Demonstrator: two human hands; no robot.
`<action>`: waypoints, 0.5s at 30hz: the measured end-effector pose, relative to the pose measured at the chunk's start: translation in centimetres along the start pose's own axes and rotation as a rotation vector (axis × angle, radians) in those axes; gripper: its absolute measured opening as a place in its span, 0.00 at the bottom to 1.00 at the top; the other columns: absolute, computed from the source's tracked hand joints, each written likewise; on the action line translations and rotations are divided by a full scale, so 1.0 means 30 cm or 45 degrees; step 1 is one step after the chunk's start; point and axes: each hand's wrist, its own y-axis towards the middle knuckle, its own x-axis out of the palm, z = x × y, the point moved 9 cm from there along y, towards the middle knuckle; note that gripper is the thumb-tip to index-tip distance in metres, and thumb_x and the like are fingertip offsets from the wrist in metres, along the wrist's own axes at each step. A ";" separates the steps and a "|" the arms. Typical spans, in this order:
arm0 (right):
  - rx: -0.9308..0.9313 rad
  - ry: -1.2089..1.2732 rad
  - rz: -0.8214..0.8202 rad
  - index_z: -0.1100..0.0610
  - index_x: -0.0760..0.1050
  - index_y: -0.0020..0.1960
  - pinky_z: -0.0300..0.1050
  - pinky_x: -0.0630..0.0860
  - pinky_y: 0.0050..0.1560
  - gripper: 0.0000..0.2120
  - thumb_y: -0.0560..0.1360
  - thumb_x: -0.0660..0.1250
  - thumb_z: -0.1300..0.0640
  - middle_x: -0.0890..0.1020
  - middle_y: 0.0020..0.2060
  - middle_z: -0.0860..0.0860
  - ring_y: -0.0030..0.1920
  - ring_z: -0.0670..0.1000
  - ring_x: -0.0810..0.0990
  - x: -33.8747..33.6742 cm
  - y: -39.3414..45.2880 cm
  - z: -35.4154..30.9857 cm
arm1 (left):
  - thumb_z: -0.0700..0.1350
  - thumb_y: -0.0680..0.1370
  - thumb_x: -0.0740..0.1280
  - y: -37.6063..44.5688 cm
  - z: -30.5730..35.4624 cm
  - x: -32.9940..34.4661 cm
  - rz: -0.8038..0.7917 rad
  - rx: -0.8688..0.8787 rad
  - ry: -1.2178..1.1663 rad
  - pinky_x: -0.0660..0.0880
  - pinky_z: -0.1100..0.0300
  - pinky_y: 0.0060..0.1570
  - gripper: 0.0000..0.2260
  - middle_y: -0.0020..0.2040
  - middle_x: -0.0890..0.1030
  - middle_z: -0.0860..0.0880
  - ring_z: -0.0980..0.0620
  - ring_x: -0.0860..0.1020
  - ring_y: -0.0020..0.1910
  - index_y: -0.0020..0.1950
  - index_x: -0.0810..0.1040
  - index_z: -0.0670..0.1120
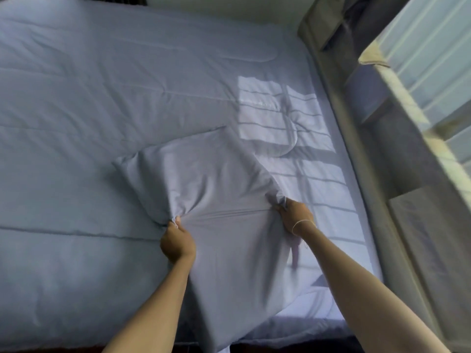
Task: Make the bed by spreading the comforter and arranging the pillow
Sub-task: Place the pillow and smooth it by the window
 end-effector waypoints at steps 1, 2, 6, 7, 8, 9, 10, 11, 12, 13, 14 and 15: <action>0.010 -0.002 0.026 0.54 0.73 0.62 0.51 0.73 0.54 0.18 0.77 0.60 0.45 0.79 0.57 0.61 0.57 0.63 0.77 -0.020 -0.023 0.021 | 0.46 0.83 0.55 -0.014 0.019 0.004 -0.007 0.022 -0.017 0.71 0.43 0.46 0.19 0.48 0.79 0.27 0.29 0.77 0.47 0.50 0.76 0.30; 0.025 -0.003 0.052 0.53 0.73 0.61 0.51 0.73 0.53 0.17 0.77 0.59 0.45 0.80 0.56 0.61 0.56 0.63 0.78 -0.048 -0.049 0.049 | 0.46 0.83 0.55 -0.031 0.043 0.016 -0.018 0.045 -0.036 0.71 0.42 0.46 0.19 0.48 0.78 0.27 0.28 0.77 0.47 0.50 0.75 0.30; 0.077 -0.009 0.183 0.53 0.73 0.54 0.50 0.73 0.49 0.15 0.77 0.59 0.43 0.81 0.51 0.60 0.52 0.63 0.79 -0.189 -0.137 0.178 | 0.46 0.83 0.55 -0.125 0.146 0.099 -0.119 0.123 -0.094 0.70 0.42 0.46 0.19 0.48 0.78 0.26 0.28 0.77 0.48 0.50 0.75 0.30; 0.092 -0.008 0.232 0.54 0.73 0.53 0.50 0.73 0.49 0.15 0.77 0.59 0.43 0.82 0.51 0.60 0.51 0.63 0.78 -0.238 -0.159 0.219 | 0.46 0.83 0.55 -0.158 0.180 0.127 -0.151 0.141 -0.111 0.70 0.42 0.46 0.19 0.48 0.78 0.26 0.28 0.77 0.48 0.50 0.74 0.30; 0.107 -0.020 0.280 0.55 0.73 0.53 0.50 0.73 0.48 0.16 0.77 0.59 0.42 0.82 0.50 0.60 0.51 0.64 0.78 -0.289 -0.181 0.259 | 0.46 0.83 0.55 -0.193 0.216 0.157 -0.186 0.155 -0.130 0.70 0.42 0.46 0.19 0.48 0.78 0.27 0.28 0.77 0.48 0.50 0.74 0.30; 0.111 -0.043 0.330 0.56 0.74 0.53 0.51 0.72 0.47 0.17 0.77 0.59 0.42 0.82 0.50 0.60 0.51 0.65 0.78 -0.338 -0.201 0.294 | 0.46 0.83 0.55 -0.228 0.251 0.185 -0.217 0.166 -0.149 0.70 0.42 0.46 0.19 0.49 0.78 0.27 0.28 0.77 0.48 0.50 0.74 0.30; 0.121 -0.074 0.381 0.56 0.73 0.52 0.51 0.71 0.47 0.18 0.77 0.59 0.42 0.82 0.50 0.60 0.51 0.65 0.78 -0.394 -0.220 0.341 | 0.46 0.83 0.55 -0.272 0.296 0.220 -0.254 0.181 -0.177 0.70 0.43 0.46 0.19 0.49 0.78 0.27 0.28 0.77 0.48 0.50 0.74 0.30; 0.123 -0.108 0.429 0.57 0.73 0.52 0.51 0.71 0.47 0.18 0.78 0.58 0.42 0.82 0.50 0.60 0.51 0.65 0.78 -0.446 -0.234 0.385 | 0.46 0.83 0.55 -0.314 0.338 0.254 -0.286 0.195 -0.209 0.70 0.43 0.46 0.19 0.49 0.78 0.27 0.28 0.77 0.48 0.50 0.74 0.30; 0.134 -0.142 0.473 0.56 0.73 0.51 0.51 0.72 0.47 0.18 0.78 0.57 0.42 0.82 0.50 0.60 0.50 0.65 0.78 -0.501 -0.250 0.435 | 0.45 0.83 0.55 -0.360 0.385 0.293 -0.319 0.210 -0.242 0.70 0.43 0.46 0.18 0.49 0.78 0.27 0.28 0.77 0.48 0.50 0.74 0.30; 0.143 -0.174 0.518 0.56 0.73 0.51 0.51 0.72 0.47 0.18 0.78 0.57 0.42 0.82 0.49 0.59 0.50 0.65 0.78 -0.554 -0.265 0.487 | 0.45 0.83 0.55 -0.407 0.432 0.334 -0.354 0.219 -0.275 0.70 0.44 0.46 0.18 0.49 0.79 0.27 0.28 0.77 0.48 0.50 0.74 0.30; 0.151 -0.204 0.563 0.56 0.73 0.50 0.51 0.72 0.47 0.17 0.78 0.57 0.42 0.83 0.48 0.59 0.49 0.65 0.79 -0.603 -0.280 0.533 | 0.45 0.83 0.55 -0.449 0.475 0.371 -0.388 0.227 -0.295 0.70 0.44 0.47 0.18 0.49 0.79 0.27 0.29 0.77 0.48 0.50 0.74 0.30; 0.157 -0.240 0.615 0.56 0.73 0.49 0.51 0.72 0.46 0.17 0.78 0.57 0.43 0.83 0.47 0.59 0.49 0.65 0.79 -0.656 -0.298 0.587 | 0.45 0.83 0.55 -0.501 0.521 0.420 -0.430 0.230 -0.311 0.71 0.44 0.47 0.18 0.50 0.79 0.28 0.29 0.77 0.49 0.50 0.74 0.31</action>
